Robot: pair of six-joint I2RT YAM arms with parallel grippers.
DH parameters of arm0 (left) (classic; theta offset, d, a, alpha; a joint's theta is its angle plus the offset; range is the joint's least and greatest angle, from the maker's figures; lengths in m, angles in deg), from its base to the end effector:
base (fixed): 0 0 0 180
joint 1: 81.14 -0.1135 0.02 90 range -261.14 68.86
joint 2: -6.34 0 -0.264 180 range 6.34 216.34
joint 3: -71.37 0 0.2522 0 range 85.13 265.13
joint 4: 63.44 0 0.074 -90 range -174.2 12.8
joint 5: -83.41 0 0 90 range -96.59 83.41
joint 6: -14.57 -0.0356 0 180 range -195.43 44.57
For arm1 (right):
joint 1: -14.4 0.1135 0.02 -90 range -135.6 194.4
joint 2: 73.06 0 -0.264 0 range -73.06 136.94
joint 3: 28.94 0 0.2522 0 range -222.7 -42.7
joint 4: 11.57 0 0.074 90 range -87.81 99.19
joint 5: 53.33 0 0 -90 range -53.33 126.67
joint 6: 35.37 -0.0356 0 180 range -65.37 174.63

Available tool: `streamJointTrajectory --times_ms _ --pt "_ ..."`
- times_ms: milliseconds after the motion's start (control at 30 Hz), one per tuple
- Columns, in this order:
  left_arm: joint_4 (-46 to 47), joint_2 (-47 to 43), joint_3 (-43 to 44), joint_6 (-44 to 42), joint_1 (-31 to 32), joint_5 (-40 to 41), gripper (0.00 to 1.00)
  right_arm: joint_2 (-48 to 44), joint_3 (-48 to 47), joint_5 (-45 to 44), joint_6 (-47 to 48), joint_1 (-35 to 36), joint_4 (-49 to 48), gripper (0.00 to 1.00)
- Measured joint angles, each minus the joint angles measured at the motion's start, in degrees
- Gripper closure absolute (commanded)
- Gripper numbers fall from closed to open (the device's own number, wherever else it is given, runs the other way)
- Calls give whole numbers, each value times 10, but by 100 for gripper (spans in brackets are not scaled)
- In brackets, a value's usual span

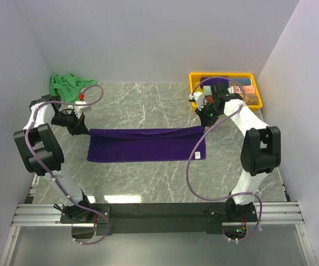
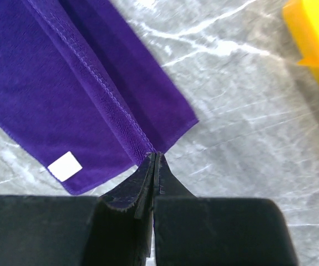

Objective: Roll the towels
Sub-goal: Fold the towel

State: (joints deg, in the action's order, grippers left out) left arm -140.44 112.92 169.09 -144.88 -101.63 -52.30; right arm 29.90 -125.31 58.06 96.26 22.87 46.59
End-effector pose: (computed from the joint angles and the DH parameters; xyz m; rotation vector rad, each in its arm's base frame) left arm 0.3383 0.0992 0.2291 1.0479 2.2117 -0.6672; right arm 0.3694 0.0681 0.2449 -1.2008 2.3094 0.3045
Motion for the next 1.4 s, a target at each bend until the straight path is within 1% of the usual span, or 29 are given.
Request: streamJointTrajectory --times_ms 200,333,667,900,1067,1200,1400 --pt "-3 -49 -65 -17 -1 5 99 -22 32 3 3 0 4 100" --pt "-2 -64 -94 -20 -2 16 99 -25 43 2 7 0 10 100" --pt "-9 -62 -97 -29 -8 30 99 -22 42 -5 7 0 34 100" --pt "-40 -78 -87 -66 -15 32 99 -47 45 -3 28 0 50 100" --pt "-58 -84 -92 -94 -18 42 99 -65 77 -2 34 2 50 100" --pt "-55 -86 -120 -101 -19 48 99 -66 118 -5 34 14 49 100" --pt "-44 -86 -154 -104 -19 61 99 -66 147 -11 35 43 44 100"
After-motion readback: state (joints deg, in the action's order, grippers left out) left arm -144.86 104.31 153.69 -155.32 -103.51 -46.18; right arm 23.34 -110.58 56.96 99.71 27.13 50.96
